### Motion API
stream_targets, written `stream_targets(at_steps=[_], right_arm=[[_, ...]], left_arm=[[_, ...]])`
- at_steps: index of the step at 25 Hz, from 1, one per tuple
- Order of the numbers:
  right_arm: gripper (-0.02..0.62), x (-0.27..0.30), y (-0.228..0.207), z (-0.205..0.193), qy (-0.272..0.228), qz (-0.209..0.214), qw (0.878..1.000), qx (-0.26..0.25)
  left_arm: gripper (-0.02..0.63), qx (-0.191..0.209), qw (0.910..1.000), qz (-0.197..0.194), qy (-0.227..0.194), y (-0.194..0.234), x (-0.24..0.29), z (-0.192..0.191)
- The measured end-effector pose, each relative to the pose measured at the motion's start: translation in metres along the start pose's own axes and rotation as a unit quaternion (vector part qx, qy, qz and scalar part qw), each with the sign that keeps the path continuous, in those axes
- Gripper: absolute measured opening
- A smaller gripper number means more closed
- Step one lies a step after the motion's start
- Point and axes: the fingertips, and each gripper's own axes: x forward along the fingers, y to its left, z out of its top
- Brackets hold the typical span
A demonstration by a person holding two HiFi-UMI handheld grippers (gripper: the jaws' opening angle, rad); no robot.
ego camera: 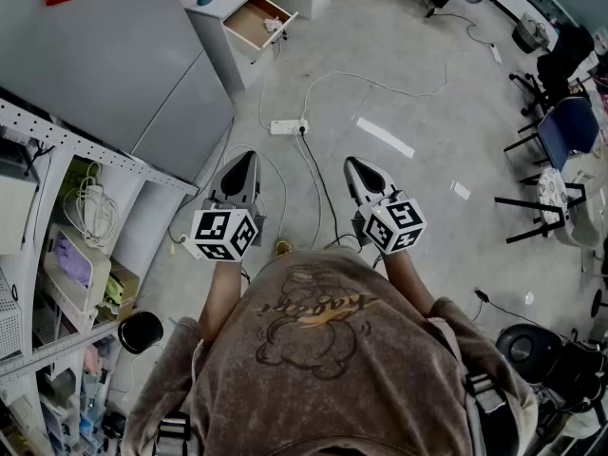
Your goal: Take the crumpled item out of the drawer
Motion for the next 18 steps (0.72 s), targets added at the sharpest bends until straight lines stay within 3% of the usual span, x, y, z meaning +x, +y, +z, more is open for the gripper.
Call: stream_targets(at_steps=[8, 18], right_arm=[[-0.003, 0.006, 0.000, 0.002, -0.009, -0.008, 1.000, 0.015], [-0.003, 0.034, 0.025, -0.020, -0.001, -0.025, 0.999, 0.023]], left_arm=[[0.008, 0.004, 1.0000, -0.009, -0.002, 0.005, 0.006, 0.006], [0.008, 0.009, 0.9990, -0.041, 0.013, 0.045, 0.002, -0.003]])
